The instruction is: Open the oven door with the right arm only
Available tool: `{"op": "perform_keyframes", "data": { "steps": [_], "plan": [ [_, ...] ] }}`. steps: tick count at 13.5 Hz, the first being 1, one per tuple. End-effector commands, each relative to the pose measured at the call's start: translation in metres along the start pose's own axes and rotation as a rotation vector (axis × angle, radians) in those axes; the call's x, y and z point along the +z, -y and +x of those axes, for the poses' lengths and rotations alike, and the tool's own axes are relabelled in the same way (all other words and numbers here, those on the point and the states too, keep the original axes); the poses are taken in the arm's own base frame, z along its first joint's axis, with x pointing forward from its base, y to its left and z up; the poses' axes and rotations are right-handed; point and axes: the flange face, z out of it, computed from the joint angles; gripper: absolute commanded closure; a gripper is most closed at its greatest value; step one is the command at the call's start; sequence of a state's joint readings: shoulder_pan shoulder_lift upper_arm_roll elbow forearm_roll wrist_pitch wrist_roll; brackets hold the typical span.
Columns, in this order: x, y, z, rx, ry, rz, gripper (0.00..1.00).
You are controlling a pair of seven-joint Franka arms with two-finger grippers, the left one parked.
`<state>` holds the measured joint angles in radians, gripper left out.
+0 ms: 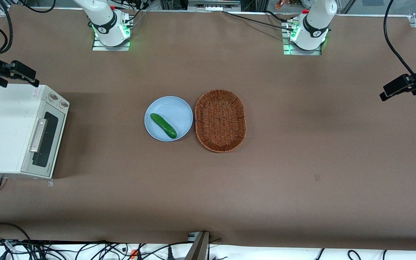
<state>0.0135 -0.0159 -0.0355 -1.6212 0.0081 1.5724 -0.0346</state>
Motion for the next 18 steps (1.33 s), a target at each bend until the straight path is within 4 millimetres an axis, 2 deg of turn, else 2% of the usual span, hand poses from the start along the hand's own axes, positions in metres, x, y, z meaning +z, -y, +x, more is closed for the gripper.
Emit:
{"op": "perform_keyframes", "data": {
  "steps": [1, 18],
  "plan": [
    [-0.007, -0.002, 0.000, 0.009, -0.010, -0.010, 0.00],
    [-0.001, 0.007, -0.006, -0.003, 0.047, -0.009, 0.00]
  ]
}}
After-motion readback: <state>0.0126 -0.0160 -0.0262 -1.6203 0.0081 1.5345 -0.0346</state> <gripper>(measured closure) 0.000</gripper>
